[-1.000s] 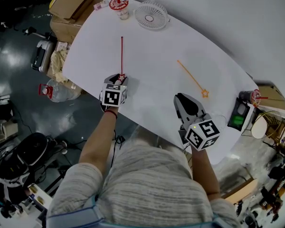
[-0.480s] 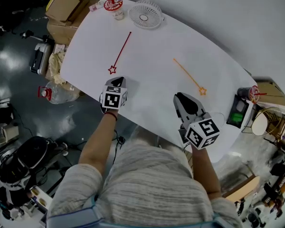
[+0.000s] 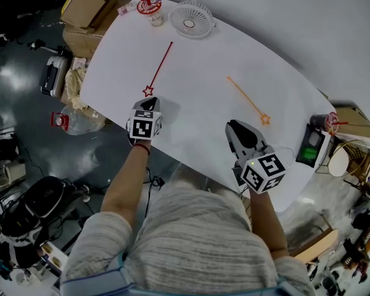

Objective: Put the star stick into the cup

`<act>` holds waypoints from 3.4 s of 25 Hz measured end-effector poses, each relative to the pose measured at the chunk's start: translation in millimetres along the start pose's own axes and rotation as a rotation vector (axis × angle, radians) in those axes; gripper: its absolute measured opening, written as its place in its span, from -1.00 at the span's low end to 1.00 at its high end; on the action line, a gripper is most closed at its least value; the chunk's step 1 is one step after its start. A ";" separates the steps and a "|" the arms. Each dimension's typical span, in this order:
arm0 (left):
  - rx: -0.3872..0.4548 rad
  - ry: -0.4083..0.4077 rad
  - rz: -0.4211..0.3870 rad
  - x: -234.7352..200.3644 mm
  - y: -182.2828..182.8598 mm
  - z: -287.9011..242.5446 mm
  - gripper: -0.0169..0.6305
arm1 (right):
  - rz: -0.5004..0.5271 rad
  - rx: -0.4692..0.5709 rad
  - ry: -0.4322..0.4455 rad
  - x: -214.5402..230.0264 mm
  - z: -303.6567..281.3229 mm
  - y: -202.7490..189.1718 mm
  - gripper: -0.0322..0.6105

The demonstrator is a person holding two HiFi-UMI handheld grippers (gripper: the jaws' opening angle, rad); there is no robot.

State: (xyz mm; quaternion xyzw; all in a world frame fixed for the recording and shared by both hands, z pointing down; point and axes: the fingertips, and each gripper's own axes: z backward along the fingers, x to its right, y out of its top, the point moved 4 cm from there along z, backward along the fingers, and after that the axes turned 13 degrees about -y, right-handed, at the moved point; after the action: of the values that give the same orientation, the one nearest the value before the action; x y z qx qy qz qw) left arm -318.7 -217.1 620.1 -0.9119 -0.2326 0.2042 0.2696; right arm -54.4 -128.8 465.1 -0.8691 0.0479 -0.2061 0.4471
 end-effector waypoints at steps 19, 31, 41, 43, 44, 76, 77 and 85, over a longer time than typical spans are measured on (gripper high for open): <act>0.010 0.028 -0.008 -21.6 8.0 2.7 -0.62 | 0.000 -0.007 -0.002 -4.1 -1.0 -3.9 -0.86; -0.139 0.032 -0.114 -56.2 28.2 -22.6 -0.61 | -0.002 -0.020 -0.008 -1.0 -7.1 -6.6 -0.86; -0.257 -0.003 -0.120 -62.1 34.5 -46.6 -0.69 | -0.009 -0.028 -0.019 4.7 -11.2 -6.3 -0.86; -0.279 -0.016 -0.113 -64.0 35.1 -49.4 -0.70 | -0.013 -0.029 -0.025 7.4 -12.0 -5.5 -0.86; -0.284 -0.025 -0.115 -64.9 36.7 -50.1 -0.70 | -0.015 -0.029 -0.028 8.6 -13.0 -5.0 -0.86; -0.339 -0.025 -0.403 -36.6 50.9 -38.8 -0.87 | -0.024 -0.009 -0.049 22.6 -3.0 -4.5 -0.87; -0.335 -0.027 -0.413 -33.7 53.3 -37.3 -0.87 | -0.024 -0.007 -0.048 22.5 -2.3 -4.2 -0.86; -0.323 -0.052 -0.455 -3.8 62.9 -33.0 -0.87 | -0.025 0.010 -0.043 25.4 9.6 -2.7 -0.87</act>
State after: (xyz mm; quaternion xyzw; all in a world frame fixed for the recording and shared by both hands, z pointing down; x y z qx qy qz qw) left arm -285.5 -279.2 609.5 -0.8618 -0.4677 0.1222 0.1534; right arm -27.8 -126.6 470.3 -0.8716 0.0266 -0.1931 0.4498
